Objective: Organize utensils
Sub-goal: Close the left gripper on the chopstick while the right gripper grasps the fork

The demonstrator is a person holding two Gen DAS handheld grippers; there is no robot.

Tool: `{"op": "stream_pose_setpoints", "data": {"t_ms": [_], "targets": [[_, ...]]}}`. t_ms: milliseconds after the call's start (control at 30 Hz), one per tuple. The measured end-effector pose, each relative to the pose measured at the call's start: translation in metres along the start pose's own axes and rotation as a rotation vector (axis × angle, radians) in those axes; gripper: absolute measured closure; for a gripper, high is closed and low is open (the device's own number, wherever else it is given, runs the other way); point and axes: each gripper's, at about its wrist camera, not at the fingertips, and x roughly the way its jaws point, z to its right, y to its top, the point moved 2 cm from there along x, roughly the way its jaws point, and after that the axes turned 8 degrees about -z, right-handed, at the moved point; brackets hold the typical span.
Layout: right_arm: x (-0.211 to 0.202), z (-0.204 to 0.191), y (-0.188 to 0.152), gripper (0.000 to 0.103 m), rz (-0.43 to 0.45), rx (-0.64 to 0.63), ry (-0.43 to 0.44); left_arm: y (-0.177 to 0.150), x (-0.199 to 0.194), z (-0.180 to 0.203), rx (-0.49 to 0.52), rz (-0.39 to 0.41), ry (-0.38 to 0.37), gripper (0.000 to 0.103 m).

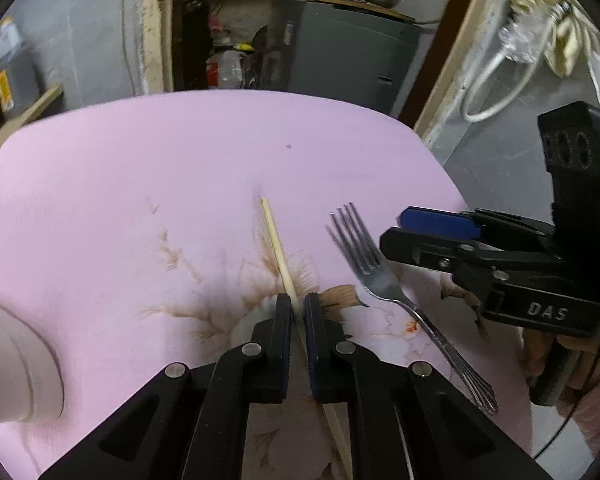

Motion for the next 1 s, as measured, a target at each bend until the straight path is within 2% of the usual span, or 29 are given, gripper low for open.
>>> {"op": "stream_pose_setpoints", "data": {"t_ms": [67,267,333,367,400,567,700,900,933,1000], "targets": [[0.005,-0.001,0.006,0.069,-0.018,-0.018,0.016,-0.002,-0.002,-0.004,-0.020,-0.015,-0.020,0.095],[0.016,-0.007,0.020,0.069,-0.061,-0.068,0.077,0.002,-0.002,-0.007,-0.021,-0.052,-0.049,0.093],[0.018,-0.009,0.023,0.075,-0.076,-0.083,0.088,0.005,-0.001,-0.011,-0.034,-0.060,-0.064,0.093],[0.020,-0.009,0.024,0.083,-0.086,-0.089,0.094,0.008,0.001,-0.013,-0.038,-0.062,-0.068,0.093],[0.021,-0.007,0.024,0.085,-0.090,-0.090,0.103,0.010,0.001,-0.014,-0.044,-0.066,-0.071,0.093],[0.016,-0.002,0.020,0.086,-0.098,-0.053,0.141,0.022,0.005,-0.015,-0.045,-0.090,-0.088,0.093],[0.006,0.007,0.010,0.086,-0.078,-0.008,0.116,0.032,0.009,-0.015,-0.045,-0.122,-0.099,0.093],[-0.010,0.016,-0.003,0.086,-0.066,0.075,0.077,0.039,0.012,-0.002,0.010,-0.143,-0.020,0.096],[-0.015,0.016,-0.006,0.086,-0.055,0.091,0.069,0.039,0.011,-0.002,0.005,-0.138,-0.020,0.096],[-0.024,0.015,-0.009,0.087,-0.024,0.112,0.055,0.037,0.009,-0.004,-0.010,-0.125,-0.066,0.098]]}}
